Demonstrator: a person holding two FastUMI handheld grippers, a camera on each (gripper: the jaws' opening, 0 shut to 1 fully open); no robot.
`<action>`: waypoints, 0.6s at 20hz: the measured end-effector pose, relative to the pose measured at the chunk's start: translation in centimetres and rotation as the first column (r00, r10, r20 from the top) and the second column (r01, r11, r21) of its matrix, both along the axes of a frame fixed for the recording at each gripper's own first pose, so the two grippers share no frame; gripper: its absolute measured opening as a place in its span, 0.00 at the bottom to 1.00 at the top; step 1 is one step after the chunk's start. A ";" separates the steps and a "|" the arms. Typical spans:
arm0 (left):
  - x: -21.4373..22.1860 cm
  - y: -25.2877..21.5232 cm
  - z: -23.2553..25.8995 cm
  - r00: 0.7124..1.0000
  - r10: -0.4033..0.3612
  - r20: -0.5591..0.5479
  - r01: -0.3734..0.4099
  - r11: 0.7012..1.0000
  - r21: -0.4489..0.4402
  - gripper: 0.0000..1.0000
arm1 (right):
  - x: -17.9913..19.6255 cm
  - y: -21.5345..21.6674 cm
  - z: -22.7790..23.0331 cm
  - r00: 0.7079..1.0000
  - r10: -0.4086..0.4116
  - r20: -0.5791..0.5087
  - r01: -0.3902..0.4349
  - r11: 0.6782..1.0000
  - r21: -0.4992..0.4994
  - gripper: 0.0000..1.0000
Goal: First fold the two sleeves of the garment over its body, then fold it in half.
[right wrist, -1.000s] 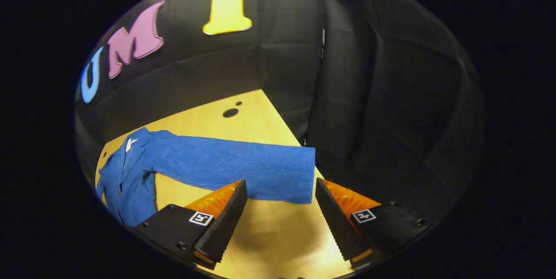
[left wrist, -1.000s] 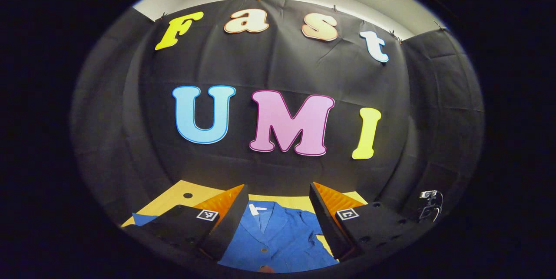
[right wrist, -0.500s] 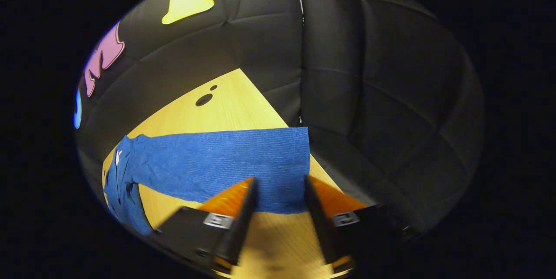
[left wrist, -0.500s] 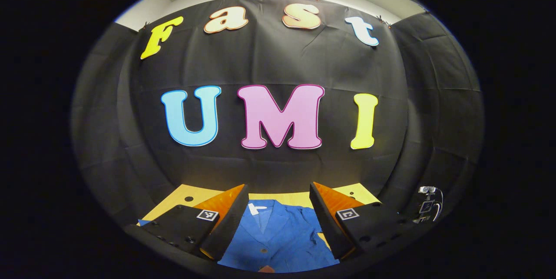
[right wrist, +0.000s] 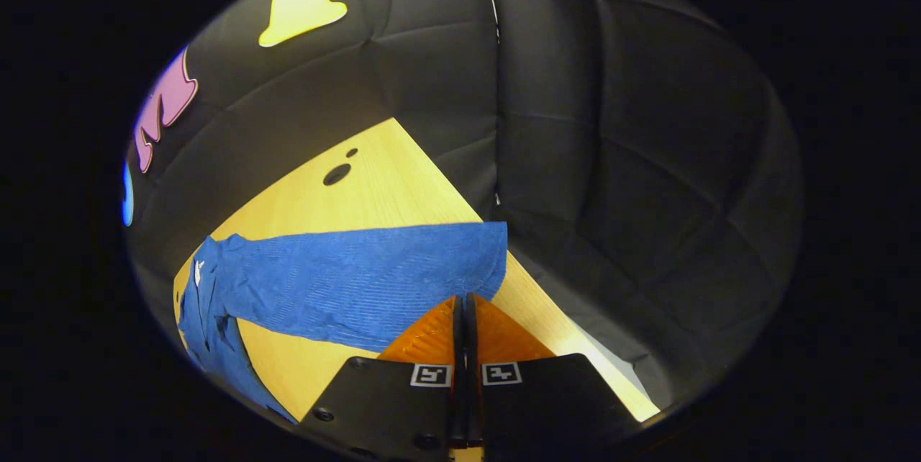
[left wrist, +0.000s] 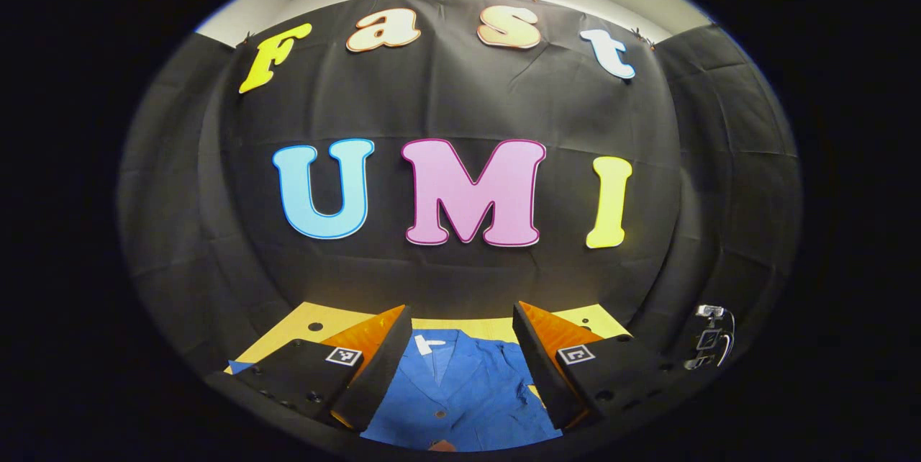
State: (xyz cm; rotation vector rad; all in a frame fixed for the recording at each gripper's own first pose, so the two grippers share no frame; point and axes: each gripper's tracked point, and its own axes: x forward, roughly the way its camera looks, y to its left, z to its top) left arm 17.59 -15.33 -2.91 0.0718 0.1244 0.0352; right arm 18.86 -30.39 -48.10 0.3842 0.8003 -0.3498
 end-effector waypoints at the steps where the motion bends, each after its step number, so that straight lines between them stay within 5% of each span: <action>1: -0.4 0.6 0.2 1.000 0.002 0.011 -0.002 1.000 0.005 0.81 | 0.4 0.2 1.3 1.000 0.009 0.022 -0.008 1.000 -0.020 0.00; 8: -2.7 7.2 -0.5 1.000 0.024 0.012 -0.023 0.998 -0.054 0.81 | 4.0 6.4 16.0 0.961 0.170 0.218 -0.120 0.967 -0.224 0.01; 12: -5.1 14.9 0.1 0.996 0.082 0.039 -0.080 0.996 -0.051 0.81 | 7.1 15.3 27.2 0.898 0.241 0.368 -0.158 0.958 -0.241 0.01</action>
